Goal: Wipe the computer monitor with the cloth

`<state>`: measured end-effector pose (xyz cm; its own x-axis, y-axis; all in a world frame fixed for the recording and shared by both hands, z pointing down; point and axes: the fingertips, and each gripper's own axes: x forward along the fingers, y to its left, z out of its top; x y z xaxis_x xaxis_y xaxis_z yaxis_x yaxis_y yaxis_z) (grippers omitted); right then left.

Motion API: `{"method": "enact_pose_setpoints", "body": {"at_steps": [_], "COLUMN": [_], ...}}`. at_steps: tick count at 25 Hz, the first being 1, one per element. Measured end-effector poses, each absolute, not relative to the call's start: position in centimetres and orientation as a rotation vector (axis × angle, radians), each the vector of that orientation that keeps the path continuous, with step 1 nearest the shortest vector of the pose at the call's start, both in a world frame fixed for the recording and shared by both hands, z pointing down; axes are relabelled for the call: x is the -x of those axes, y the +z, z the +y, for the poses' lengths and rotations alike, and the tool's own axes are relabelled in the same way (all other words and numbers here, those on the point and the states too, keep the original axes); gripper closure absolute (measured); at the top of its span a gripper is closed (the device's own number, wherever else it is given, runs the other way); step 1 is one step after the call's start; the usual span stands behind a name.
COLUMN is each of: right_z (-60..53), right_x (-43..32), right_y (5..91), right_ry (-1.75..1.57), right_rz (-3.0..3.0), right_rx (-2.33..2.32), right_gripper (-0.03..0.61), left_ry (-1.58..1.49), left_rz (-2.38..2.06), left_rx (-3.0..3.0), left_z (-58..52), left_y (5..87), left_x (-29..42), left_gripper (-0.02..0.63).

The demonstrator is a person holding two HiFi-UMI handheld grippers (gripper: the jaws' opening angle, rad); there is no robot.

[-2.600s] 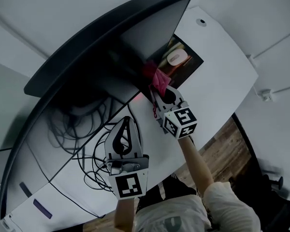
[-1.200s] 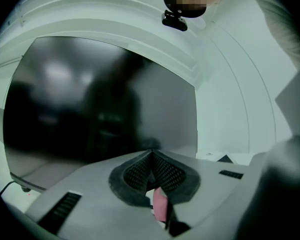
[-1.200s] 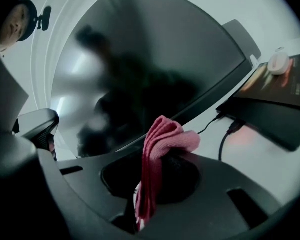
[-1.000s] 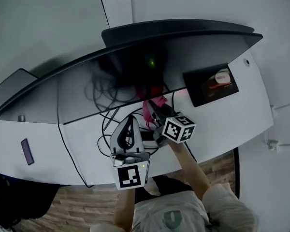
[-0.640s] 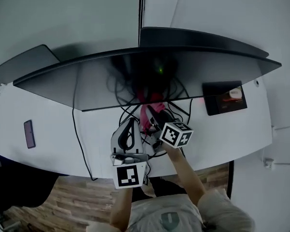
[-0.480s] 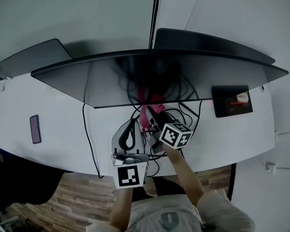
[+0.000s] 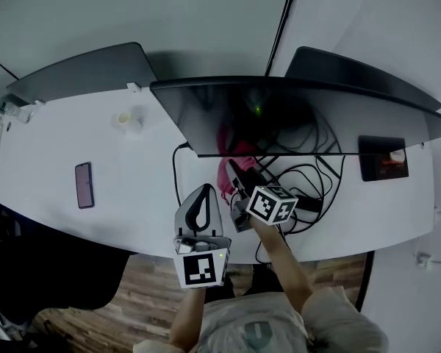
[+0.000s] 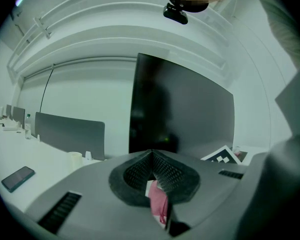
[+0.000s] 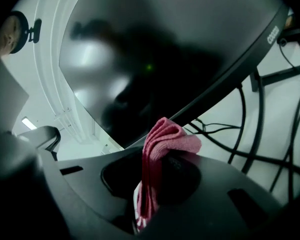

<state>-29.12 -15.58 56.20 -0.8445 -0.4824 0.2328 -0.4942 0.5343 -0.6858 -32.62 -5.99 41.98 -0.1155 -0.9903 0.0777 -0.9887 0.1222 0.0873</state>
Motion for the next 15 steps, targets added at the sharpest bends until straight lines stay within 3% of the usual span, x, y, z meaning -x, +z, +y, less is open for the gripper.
{"method": "enact_pose_setpoints", "body": {"at_steps": [15], "right_z": [-12.3], "right_x": [37.7], "right_y": [55.7], "right_ry": [1.278], "right_rz": [-2.767], "right_rx": [-0.846], "right_gripper": [0.523], "left_ry": [0.019], "left_rz": [-2.297], "left_rx": [-1.973], "left_z": [-2.7], "left_y": [42.3], "left_x": [40.4], "left_gripper": [0.598]}}
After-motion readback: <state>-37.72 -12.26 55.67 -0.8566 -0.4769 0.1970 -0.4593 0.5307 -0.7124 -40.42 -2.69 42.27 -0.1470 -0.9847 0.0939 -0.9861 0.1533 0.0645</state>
